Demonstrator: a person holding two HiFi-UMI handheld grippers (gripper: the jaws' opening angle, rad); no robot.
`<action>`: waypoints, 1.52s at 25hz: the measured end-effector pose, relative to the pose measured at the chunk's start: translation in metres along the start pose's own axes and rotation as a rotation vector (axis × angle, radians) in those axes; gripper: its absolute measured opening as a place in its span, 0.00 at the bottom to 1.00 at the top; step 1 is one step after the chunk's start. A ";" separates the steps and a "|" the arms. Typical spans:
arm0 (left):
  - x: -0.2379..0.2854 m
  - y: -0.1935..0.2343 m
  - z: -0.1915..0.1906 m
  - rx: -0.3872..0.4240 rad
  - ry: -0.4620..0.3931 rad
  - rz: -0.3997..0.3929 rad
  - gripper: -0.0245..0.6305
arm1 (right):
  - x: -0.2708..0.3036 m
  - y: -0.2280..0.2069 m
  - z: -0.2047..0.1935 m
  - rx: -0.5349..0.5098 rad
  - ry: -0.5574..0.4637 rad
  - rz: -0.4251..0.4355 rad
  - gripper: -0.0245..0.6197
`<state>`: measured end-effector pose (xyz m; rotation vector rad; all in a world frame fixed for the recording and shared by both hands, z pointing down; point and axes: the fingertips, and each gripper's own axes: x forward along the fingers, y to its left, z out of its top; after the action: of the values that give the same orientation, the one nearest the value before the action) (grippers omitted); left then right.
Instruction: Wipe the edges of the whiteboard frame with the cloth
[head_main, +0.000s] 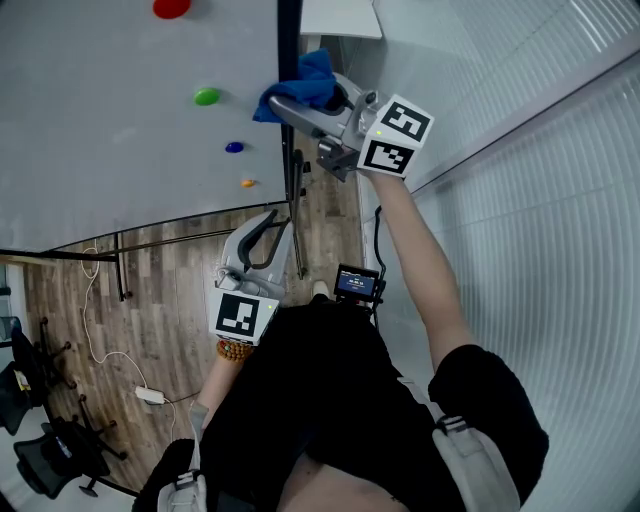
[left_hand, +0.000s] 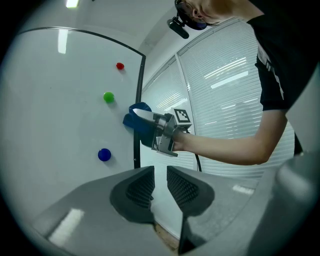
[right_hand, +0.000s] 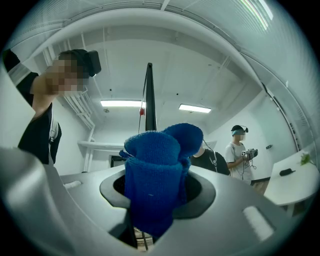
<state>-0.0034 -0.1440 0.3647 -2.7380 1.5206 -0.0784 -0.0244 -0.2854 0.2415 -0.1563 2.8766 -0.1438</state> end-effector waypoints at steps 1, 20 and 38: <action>0.000 -0.002 -0.007 0.003 0.002 0.001 0.29 | -0.004 0.000 -0.012 0.001 0.005 0.000 0.34; -0.008 0.000 -0.019 0.023 0.035 0.032 0.29 | -0.025 -0.007 -0.108 -0.076 0.254 0.035 0.34; -0.021 0.009 0.003 0.001 0.057 0.083 0.29 | -0.030 -0.016 -0.123 -0.139 0.414 -0.006 0.34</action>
<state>-0.0219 -0.1310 0.3609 -2.6904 1.6456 -0.1573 -0.0265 -0.2869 0.3691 -0.1793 3.3001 0.0279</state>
